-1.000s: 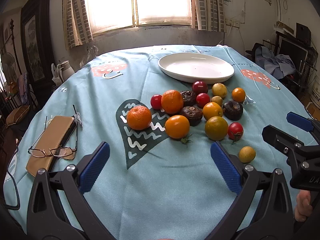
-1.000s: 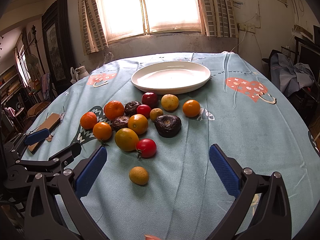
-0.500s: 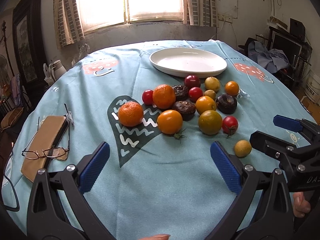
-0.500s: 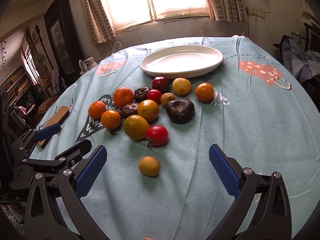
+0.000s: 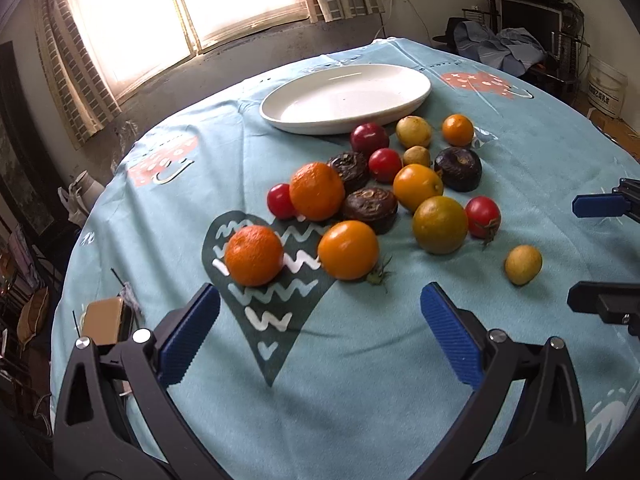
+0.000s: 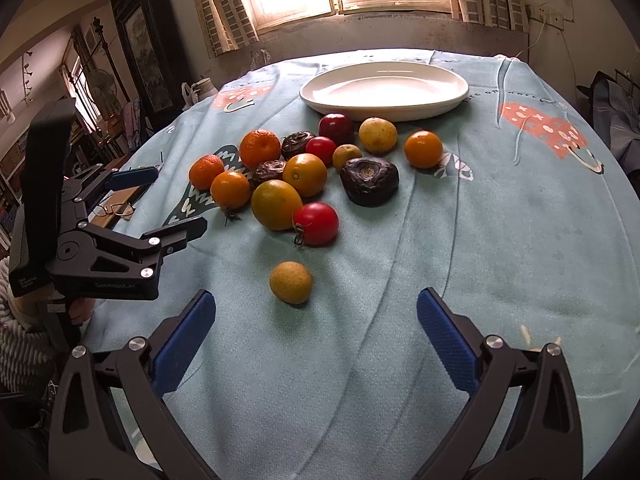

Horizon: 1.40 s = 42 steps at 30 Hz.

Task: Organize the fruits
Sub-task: 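Grasp an orange with the left gripper while the right gripper grasps a small yellow fruit, then carry the orange onto the white plate with the left gripper while the right releases the yellow fruit there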

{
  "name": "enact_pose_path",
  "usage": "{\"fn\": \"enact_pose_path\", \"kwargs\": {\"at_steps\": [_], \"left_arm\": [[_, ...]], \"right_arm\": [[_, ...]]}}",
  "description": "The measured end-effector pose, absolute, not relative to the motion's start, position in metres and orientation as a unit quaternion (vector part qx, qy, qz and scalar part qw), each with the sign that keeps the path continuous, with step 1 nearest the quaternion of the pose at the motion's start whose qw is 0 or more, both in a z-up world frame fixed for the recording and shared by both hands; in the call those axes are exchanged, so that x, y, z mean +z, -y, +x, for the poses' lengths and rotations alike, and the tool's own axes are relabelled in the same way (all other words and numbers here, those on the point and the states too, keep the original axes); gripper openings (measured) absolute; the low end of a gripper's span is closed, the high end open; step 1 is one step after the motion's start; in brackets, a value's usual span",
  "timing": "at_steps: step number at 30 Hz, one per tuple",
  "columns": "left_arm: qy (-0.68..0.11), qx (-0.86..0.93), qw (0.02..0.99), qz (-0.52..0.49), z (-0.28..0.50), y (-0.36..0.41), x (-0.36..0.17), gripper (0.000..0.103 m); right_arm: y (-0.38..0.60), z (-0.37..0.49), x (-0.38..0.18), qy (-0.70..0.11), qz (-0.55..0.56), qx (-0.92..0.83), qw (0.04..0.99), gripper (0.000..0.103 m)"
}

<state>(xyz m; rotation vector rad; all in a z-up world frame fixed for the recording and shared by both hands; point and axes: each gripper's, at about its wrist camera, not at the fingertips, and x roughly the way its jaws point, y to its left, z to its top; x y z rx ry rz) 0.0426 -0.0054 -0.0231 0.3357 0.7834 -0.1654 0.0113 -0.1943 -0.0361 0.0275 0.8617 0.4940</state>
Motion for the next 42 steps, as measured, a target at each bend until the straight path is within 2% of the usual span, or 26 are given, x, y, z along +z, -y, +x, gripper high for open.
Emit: {"fn": "enact_pose_path", "kwargs": {"at_steps": [2, 5, 6, 7, 8, 11, 15, 17, 18, 23, 26, 27, 28, 30, 42], "left_arm": [[-0.380, -0.094, 0.905, 0.163, 0.053, 0.010, -0.025, 0.095], [-0.401, -0.125, 0.897, 0.140, 0.068, 0.008, -0.033, 0.060], [-0.411, -0.135, 0.892, 0.129, 0.073, 0.006, -0.036, 0.055], [-0.423, -0.145, 0.887, 0.117, 0.077, 0.004, -0.038, 0.044], [-0.426, -0.150, 0.885, 0.109, 0.080, 0.003, -0.040, 0.041], [-0.427, -0.168, 0.883, 0.096, 0.087, 0.002, -0.041, 0.041], [-0.438, -0.178, 0.877, 0.079, 0.096, -0.002, -0.046, 0.041], [-0.441, -0.186, 0.876, 0.059, 0.097, -0.008, -0.046, 0.040], [-0.442, -0.187, 0.876, 0.050, 0.098, -0.011, -0.046, 0.040], [-0.432, -0.175, 0.884, 0.027, 0.094, -0.022, -0.040, 0.040], [-0.431, -0.176, 0.885, 0.030, 0.092, -0.022, -0.039, 0.040], [-0.431, -0.176, 0.884, 0.032, 0.091, -0.021, -0.039, 0.040], [-0.432, -0.177, 0.884, 0.034, 0.091, -0.020, -0.038, 0.040], [-0.432, -0.178, 0.883, 0.038, 0.091, -0.018, -0.038, 0.040], [-0.432, -0.183, 0.882, 0.042, 0.084, -0.017, -0.036, 0.040]], "right_arm": [[0.193, 0.013, -0.037, -0.416, 0.010, 0.240, 0.877, 0.095], [0.195, 0.013, -0.039, -0.418, 0.012, 0.238, 0.877, 0.095], [0.195, 0.014, -0.039, -0.419, 0.014, 0.238, 0.876, 0.095], [0.195, 0.015, -0.040, -0.421, 0.016, 0.239, 0.875, 0.095], [0.194, 0.016, -0.040, -0.422, 0.017, 0.240, 0.874, 0.095], [0.191, 0.020, -0.042, -0.430, 0.019, 0.245, 0.869, 0.095], [0.185, 0.024, -0.043, -0.439, 0.019, 0.249, 0.863, 0.090], [0.180, 0.026, -0.043, -0.443, 0.013, 0.253, 0.860, 0.085], [0.177, 0.027, -0.044, -0.447, 0.008, 0.256, 0.857, 0.077], [0.165, 0.038, -0.049, -0.461, -0.017, 0.248, 0.852, 0.069], [0.164, 0.039, -0.049, -0.458, -0.037, 0.240, 0.855, 0.054], [0.165, 0.039, -0.049, -0.457, -0.042, 0.237, 0.856, 0.047], [0.167, 0.039, -0.048, -0.457, -0.040, 0.243, 0.855, 0.035], [0.171, 0.037, -0.046, -0.453, -0.037, 0.245, 0.856, 0.028], [0.190, 0.018, -0.036, -0.434, -0.004, 0.266, 0.861, 0.027]]}}
